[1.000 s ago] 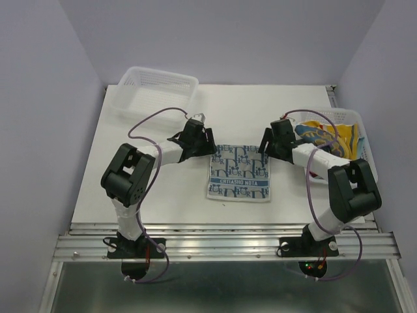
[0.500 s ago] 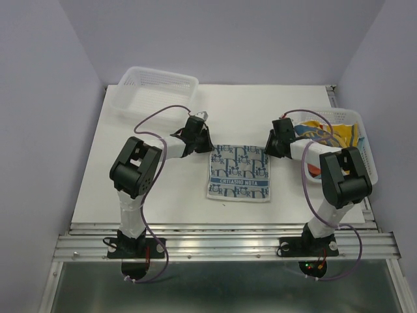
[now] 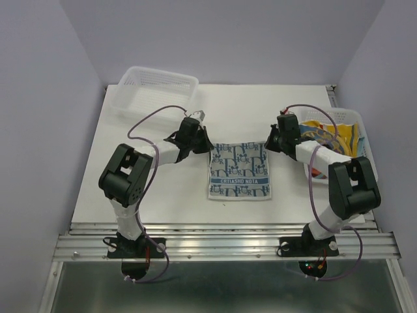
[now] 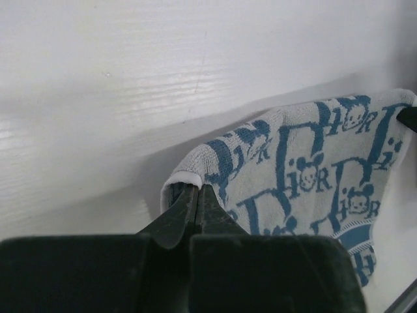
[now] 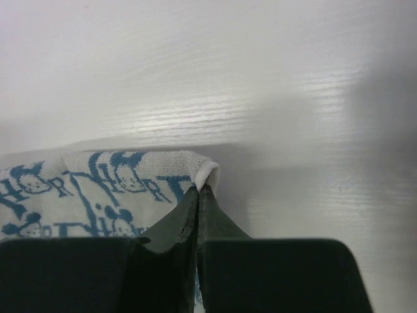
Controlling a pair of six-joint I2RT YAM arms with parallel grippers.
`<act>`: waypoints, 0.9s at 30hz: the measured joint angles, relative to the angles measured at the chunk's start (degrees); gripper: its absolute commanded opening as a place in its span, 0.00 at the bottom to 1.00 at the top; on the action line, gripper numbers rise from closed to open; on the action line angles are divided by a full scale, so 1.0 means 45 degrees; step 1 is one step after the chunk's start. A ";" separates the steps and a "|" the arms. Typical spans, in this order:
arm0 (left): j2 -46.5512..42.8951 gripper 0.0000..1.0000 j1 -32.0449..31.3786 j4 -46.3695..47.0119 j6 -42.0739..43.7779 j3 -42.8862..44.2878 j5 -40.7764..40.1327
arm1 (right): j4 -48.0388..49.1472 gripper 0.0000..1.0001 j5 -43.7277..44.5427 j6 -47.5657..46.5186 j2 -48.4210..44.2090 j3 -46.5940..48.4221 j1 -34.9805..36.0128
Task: Fold and stack the towels
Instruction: Fold the towel
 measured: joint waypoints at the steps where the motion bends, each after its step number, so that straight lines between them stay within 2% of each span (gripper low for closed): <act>1: -0.0335 0.00 0.0000 0.0175 -0.0024 -0.0262 0.0049 | 0.0015 0.01 -0.0097 -0.0044 -0.0384 -0.0092 0.0000; 13: -0.3050 0.00 -0.0442 0.1763 -0.0544 -0.3191 0.0539 | 0.0219 0.01 -0.1549 -0.0063 -0.4279 -0.2773 0.0000; 18: -0.4648 0.00 -0.0908 0.2147 -0.1044 -0.4993 0.0432 | -0.0121 0.01 -0.2030 0.0199 -0.5965 -0.4061 0.0000; 27: -0.6392 0.00 -0.1608 0.2730 -0.1773 -0.6785 0.0146 | -0.0845 0.01 -0.3123 0.0991 -0.8961 -0.5848 0.0000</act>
